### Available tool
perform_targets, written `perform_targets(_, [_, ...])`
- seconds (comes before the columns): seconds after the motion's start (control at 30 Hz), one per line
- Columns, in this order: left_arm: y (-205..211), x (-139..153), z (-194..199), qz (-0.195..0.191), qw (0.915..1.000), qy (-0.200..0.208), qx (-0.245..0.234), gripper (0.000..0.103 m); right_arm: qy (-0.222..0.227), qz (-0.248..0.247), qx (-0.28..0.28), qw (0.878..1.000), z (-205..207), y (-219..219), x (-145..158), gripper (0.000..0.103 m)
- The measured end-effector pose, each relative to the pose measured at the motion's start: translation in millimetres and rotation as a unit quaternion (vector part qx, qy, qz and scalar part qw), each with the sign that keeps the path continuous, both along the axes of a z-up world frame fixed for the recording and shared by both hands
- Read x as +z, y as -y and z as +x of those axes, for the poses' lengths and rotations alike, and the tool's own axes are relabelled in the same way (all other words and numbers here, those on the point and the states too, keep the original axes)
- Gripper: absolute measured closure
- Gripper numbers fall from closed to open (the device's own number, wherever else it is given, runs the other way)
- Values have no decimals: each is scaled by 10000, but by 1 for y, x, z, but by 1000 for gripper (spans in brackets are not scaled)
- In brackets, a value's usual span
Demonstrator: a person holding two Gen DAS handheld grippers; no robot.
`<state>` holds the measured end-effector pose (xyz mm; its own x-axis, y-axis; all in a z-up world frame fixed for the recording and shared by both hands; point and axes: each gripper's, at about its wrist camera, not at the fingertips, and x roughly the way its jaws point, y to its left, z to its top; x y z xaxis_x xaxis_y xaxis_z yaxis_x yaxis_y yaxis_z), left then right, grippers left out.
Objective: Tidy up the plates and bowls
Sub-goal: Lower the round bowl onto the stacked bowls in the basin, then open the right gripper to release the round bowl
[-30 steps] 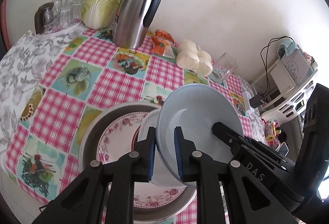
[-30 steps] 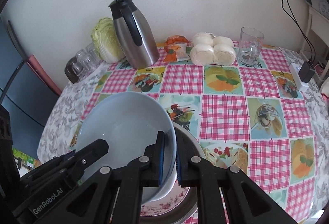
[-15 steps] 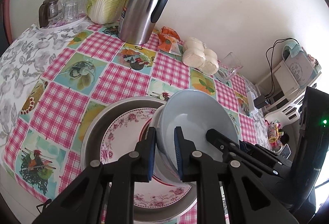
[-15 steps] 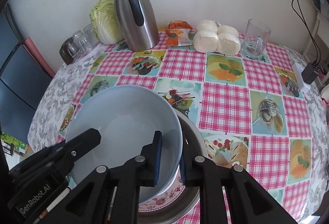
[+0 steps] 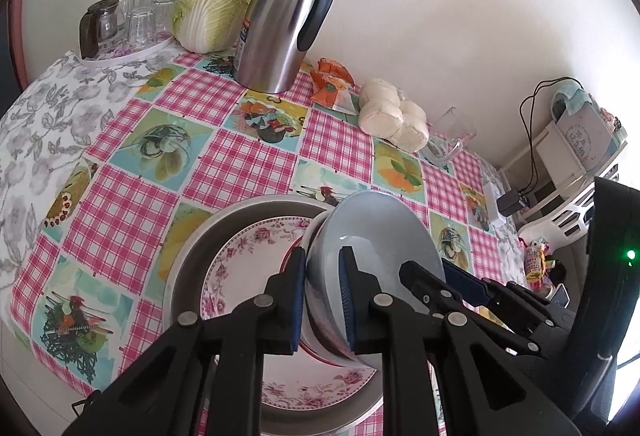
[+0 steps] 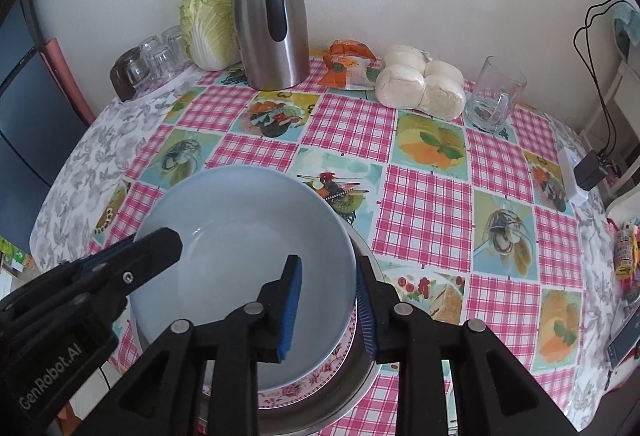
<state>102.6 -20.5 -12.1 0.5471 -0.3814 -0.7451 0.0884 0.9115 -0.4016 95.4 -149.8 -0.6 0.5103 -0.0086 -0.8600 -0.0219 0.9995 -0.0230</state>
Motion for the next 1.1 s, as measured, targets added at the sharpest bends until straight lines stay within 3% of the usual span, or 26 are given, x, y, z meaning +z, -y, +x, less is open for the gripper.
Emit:
perform_targets(0.33, [-7,-1,0,-38,9999,0,147,86,107,119,-39,9999,-2,3,4,67])
perform_targets(0.43, [-8,1,-1,-73,9998,50,152,85,162,96,-48,9998,-4,3,6,49])
perform_targets(0.47, [-9,2,-2,-54,9998,74,189,81,198,76,-49,9998,-4,3,7,42])
perform_targets(0.5, [-10,3,-2,-50,9997,98,217,76,224,64,-42,9997,-5,3,8,41])
perform_targets(0.57, [-13,5,-4,-79,9994,160,285,50,248,73,-48,9997,-5,3,10,39])
perform_targets(0.73, [-22,9,-6,223,9974,284,621,21,261,144,-182,9994,-3,9,10,25])
perform_targets(0.9, [-28,6,-3,833,9917,275,942,17,255,224,-380,9987,-2,19,7,7])
perform_targets(0.97, [-31,6,-4,1015,9890,341,1018,10,299,233,-449,9983,-2,22,7,2])
perform_targets(1.1, [-36,8,-8,1213,9844,523,1163,6,368,291,-553,9974,-5,29,5,0])
